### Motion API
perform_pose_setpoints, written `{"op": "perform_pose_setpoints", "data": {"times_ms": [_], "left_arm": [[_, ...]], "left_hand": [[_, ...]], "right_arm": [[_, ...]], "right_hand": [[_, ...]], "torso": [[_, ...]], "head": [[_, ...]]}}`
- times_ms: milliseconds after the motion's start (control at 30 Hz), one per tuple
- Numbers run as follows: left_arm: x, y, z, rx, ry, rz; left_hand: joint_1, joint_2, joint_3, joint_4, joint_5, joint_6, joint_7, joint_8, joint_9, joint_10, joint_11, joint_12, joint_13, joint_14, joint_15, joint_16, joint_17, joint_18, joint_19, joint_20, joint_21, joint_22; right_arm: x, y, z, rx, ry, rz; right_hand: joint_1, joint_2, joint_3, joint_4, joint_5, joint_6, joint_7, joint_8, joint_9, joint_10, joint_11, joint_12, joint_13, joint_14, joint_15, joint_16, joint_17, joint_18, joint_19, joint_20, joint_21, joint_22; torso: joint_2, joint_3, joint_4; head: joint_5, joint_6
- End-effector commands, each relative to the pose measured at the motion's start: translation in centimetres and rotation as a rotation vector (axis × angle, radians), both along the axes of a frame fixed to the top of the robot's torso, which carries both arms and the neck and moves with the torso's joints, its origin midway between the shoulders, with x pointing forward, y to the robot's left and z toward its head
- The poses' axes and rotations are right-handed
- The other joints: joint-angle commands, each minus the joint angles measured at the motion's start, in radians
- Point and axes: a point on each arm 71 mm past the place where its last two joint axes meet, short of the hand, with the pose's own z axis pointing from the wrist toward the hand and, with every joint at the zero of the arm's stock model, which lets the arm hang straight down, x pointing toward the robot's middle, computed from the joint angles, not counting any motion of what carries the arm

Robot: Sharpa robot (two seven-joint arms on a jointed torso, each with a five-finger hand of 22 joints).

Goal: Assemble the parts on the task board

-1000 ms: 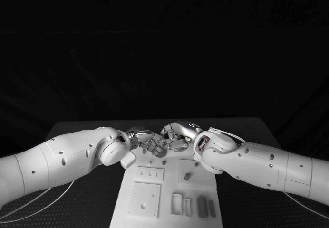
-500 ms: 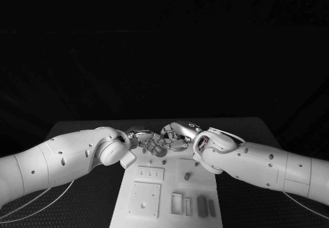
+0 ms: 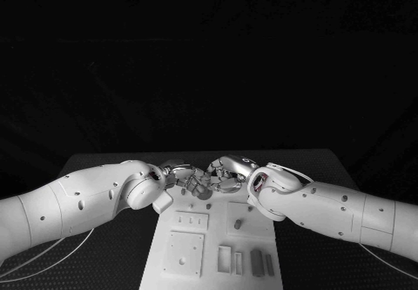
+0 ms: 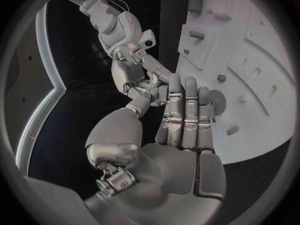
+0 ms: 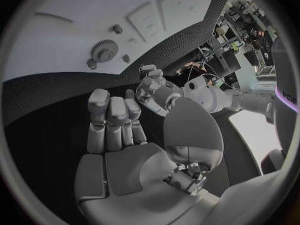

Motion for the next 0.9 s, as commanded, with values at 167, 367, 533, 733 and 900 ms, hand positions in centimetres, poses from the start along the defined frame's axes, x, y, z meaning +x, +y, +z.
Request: {"op": "perform_pose_setpoints", "data": {"times_ms": [167, 367, 533, 733, 900], "left_arm": [[-0.1, -0.2, 0.1, 0.014, -0.004, -0.027], [0.0, 0.1, -0.1, 0.044, -0.007, -0.034], [0.0, 0.6, -0.3, 0.105, -0.005, -0.062], [0.1, 1.3, -0.5, 0.180, -0.038, -0.086], [0.0, 1.6, -0.6, 0.229, -0.048, -0.113]], "left_hand": [[-0.001, 0.010, -0.001, -0.003, -0.009, 0.037, -0.030, 0.001, -0.001, 0.004, 0.000, 0.007, 0.004, 0.009, -0.002, 0.005, 0.002, -0.007, -0.002, -0.009, 0.006, -0.001], [-0.002, 0.012, -0.001, -0.001, -0.018, 0.035, -0.029, -0.001, -0.001, 0.003, 0.000, 0.008, 0.007, 0.008, -0.003, 0.008, 0.003, -0.008, -0.001, -0.011, 0.008, -0.002], [0.000, 0.020, 0.000, -0.002, -0.064, 0.032, -0.028, -0.005, 0.002, 0.000, -0.001, 0.012, 0.015, 0.006, -0.004, 0.013, 0.003, -0.011, -0.003, -0.013, 0.010, -0.004], [-0.003, 0.023, -0.005, 0.002, -0.093, 0.043, -0.033, -0.003, 0.009, 0.024, -0.016, 0.046, 0.042, 0.030, -0.019, 0.045, 0.014, -0.009, 0.017, -0.026, 0.030, -0.001], [-0.006, 0.022, -0.011, 0.001, -0.087, 0.059, -0.044, 0.004, 0.028, 0.041, -0.036, 0.113, 0.099, 0.060, -0.043, 0.092, 0.030, -0.006, 0.049, -0.048, 0.064, 0.007]], "right_arm": [[-0.1, -0.1, -0.2, -0.003, 0.016, 0.004], [-0.1, -0.5, -0.3, 0.000, 0.018, -0.008], [0.3, -1.8, -0.5, -0.006, 0.016, -0.046], [1.4, -5.3, -0.6, 0.009, 0.015, -0.153], [2.2, -8.0, -0.4, 0.028, 0.011, -0.223]], "right_hand": [[-0.010, -0.006, -0.010, 0.001, 0.004, 0.110, 0.013, -0.005, 0.000, -0.085, 0.002, -0.004, 0.001, -0.004, -0.001, -0.005, 0.002, 0.045, -0.001, -0.008, -0.004, 0.001], [-0.013, -0.006, -0.014, 0.003, 0.008, 0.112, 0.013, -0.006, 0.001, -0.085, 0.002, -0.003, 0.002, -0.003, -0.002, -0.006, 0.002, 0.045, -0.001, -0.009, -0.004, 0.001], [-0.016, -0.015, -0.023, 0.004, 0.015, 0.100, 0.016, -0.016, -0.001, -0.092, 0.004, -0.006, 0.002, -0.007, 0.000, -0.009, 0.002, 0.045, -0.005, -0.011, -0.007, 0.000], [-0.008, -0.018, -0.019, 0.015, 0.016, 0.072, 0.027, -0.039, -0.003, -0.110, 0.015, -0.022, -0.007, -0.020, 0.011, -0.020, 0.002, 0.045, -0.016, -0.012, -0.017, -0.002], [-0.001, -0.024, -0.004, 0.030, 0.010, 0.068, 0.031, -0.045, -0.002, -0.113, 0.018, -0.027, -0.014, -0.025, 0.014, -0.025, 0.000, 0.045, -0.021, -0.009, -0.022, -0.003]], "torso": [[0.000, 0.0005, 0.0000], [0.000, 0.0007, 0.0002], [-0.001, 0.0004, -0.0001], [0.000, 0.0002, 0.0010], [0.000, 0.0005, -0.0003]], "head": [[0.000, 0.001], [0.000, 0.002], [0.001, 0.001], [0.004, -0.001], [0.008, -0.005]]}}
